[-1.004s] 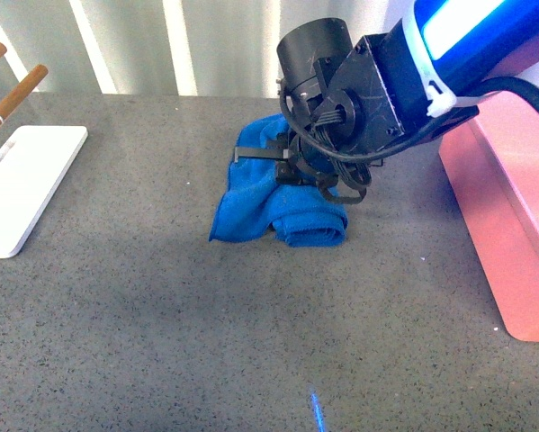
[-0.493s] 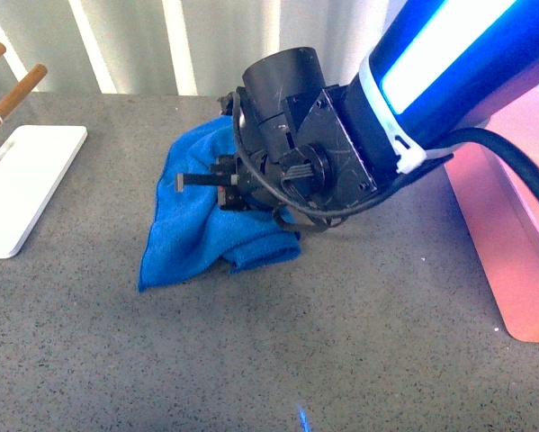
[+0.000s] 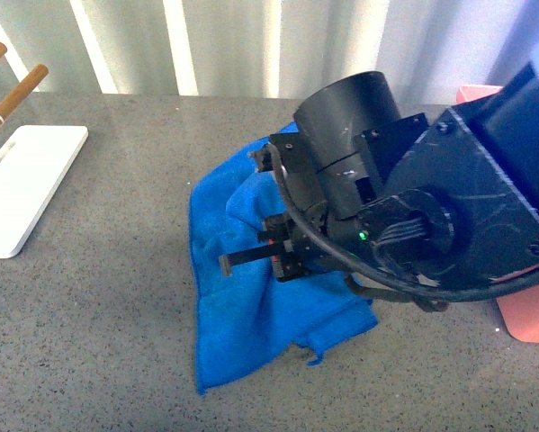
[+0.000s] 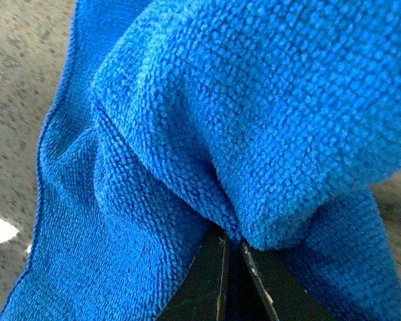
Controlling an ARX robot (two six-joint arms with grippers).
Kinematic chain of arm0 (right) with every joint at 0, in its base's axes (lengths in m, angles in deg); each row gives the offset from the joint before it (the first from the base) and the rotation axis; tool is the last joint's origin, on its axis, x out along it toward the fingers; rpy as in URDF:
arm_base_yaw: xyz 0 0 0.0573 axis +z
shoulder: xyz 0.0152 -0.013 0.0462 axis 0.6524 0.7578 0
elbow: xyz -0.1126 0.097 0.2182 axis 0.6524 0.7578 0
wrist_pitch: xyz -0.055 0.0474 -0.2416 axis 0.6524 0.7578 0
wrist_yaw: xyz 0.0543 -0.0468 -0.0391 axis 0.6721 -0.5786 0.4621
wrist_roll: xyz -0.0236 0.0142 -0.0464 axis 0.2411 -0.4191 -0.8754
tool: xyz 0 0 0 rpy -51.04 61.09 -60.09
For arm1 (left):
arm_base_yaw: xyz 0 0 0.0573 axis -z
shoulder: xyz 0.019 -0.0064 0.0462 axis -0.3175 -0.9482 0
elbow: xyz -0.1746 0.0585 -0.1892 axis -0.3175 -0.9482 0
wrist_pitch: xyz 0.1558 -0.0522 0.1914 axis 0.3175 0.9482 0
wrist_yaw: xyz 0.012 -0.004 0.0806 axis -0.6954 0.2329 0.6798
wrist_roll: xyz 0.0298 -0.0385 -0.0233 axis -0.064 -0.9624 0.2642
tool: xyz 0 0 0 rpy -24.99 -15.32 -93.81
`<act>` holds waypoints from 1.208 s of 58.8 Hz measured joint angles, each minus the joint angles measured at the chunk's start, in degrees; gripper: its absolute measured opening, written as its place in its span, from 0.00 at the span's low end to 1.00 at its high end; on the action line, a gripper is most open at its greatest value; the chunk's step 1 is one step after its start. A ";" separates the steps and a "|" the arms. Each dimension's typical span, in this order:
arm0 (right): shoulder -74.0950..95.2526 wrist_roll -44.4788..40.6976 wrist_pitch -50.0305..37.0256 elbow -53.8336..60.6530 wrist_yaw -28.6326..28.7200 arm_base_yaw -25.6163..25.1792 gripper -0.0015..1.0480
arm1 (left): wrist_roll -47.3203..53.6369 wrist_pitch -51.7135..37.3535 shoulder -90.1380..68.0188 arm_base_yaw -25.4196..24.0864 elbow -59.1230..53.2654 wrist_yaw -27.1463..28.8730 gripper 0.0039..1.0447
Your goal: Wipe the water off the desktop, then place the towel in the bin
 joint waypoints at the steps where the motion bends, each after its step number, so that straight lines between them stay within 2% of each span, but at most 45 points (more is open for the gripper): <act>1: -0.26 -0.33 0.00 0.28 -0.20 -0.17 0.03 | 0.00 0.00 0.00 0.00 0.00 0.00 0.94; 15: -4.24 -7.17 0.48 2.95 -6.51 -6.45 0.03 | 0.00 0.00 0.00 0.00 0.00 0.00 0.94; 21: -4.15 -8.74 0.48 1.46 -7.32 -8.41 0.03 | 0.00 0.00 0.00 0.00 0.00 0.00 0.94; 34: 0.00 -10.49 0.52 -5.97 -7.78 -9.20 0.03 | 0.00 0.00 0.00 0.00 0.00 0.00 0.94; 52: 0.35 -11.26 6.36 -18.12 -9.90 -8.72 0.03 | 0.00 0.00 0.00 0.00 0.00 0.00 0.94; 71: -14.86 -12.74 8.37 -21.59 -10.93 -13.29 0.03 | 0.00 0.00 0.00 0.00 0.00 0.00 0.94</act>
